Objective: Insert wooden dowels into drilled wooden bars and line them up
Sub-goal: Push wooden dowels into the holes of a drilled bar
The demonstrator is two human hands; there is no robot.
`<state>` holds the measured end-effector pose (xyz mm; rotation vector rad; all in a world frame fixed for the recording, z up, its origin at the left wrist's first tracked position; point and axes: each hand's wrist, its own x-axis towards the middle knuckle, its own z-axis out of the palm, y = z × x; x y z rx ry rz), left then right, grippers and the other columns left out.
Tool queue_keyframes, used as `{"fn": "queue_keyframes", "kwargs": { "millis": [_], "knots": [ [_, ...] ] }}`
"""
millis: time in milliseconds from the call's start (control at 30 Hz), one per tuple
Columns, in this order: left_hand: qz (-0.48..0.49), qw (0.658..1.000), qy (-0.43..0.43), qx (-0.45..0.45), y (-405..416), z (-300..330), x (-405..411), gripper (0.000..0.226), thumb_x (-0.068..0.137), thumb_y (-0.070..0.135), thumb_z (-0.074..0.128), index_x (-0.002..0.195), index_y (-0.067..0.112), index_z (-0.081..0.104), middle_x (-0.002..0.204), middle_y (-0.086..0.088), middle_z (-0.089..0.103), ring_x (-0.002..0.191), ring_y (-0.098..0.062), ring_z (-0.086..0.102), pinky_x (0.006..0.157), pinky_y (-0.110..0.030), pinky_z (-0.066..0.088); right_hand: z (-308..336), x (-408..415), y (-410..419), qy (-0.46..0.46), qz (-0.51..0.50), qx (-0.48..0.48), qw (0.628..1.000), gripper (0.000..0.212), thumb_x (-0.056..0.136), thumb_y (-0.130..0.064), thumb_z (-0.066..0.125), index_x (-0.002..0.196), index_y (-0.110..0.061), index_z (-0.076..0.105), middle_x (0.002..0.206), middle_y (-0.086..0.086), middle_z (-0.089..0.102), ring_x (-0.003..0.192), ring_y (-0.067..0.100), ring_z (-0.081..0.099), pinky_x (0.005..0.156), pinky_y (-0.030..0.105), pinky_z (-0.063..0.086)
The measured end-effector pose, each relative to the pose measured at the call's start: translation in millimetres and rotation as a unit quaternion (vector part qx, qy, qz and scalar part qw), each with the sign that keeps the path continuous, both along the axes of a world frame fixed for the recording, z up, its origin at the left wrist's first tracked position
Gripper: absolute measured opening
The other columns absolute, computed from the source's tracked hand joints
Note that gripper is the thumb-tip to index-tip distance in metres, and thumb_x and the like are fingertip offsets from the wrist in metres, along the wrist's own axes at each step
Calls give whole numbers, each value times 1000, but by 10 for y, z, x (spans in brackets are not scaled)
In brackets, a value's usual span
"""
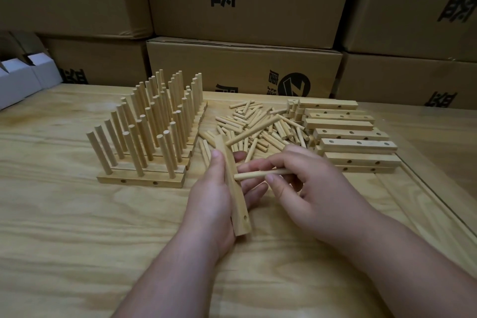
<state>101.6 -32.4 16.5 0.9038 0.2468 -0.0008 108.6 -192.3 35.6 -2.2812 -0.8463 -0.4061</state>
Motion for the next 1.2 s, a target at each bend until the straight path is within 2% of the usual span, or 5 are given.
{"fn": "queue_keyframes", "kwargs": {
  "millis": [367,567,833,1067,1200],
  "knots": [
    [-19,999,-15,30,6,-63,46,53,107,51,31,118,9,62,94,-11,79,80,-23,78,59,-31,61,77,-24,47,-46,-28,-58,997,22,94,-29,65,112,-42,68,83,-21,57,83,-4,56,67,26,52],
    [-25,997,-21,74,-5,-110,77,53,106,53,30,116,12,61,97,-8,80,86,-24,78,68,-35,64,94,-56,56,-24,-34,-50,998,20,93,-25,66,107,-37,74,82,-22,60,84,-6,56,72,14,43],
    [-30,993,-34,109,-30,-131,97,48,107,52,29,112,12,56,99,-8,79,89,-26,78,83,-43,62,104,-72,83,19,-48,-22,998,15,92,-19,69,92,-30,78,79,-56,51,89,-22,54,75,-2,35],
    [-35,988,-62,139,-15,-160,90,46,107,51,29,111,14,55,101,-4,79,92,-26,77,78,-37,63,17,-50,84,141,-109,50,983,11,93,-27,69,87,-31,78,77,-25,71,78,-10,63,62,6,43],
    [-32,982,-83,169,-22,-184,69,45,106,53,30,108,16,56,103,-2,79,93,-26,77,79,-37,61,56,-41,93,218,-132,89,963,14,93,-32,69,81,-29,77,69,-20,71,62,-6,64,59,18,44]
  ]
}}
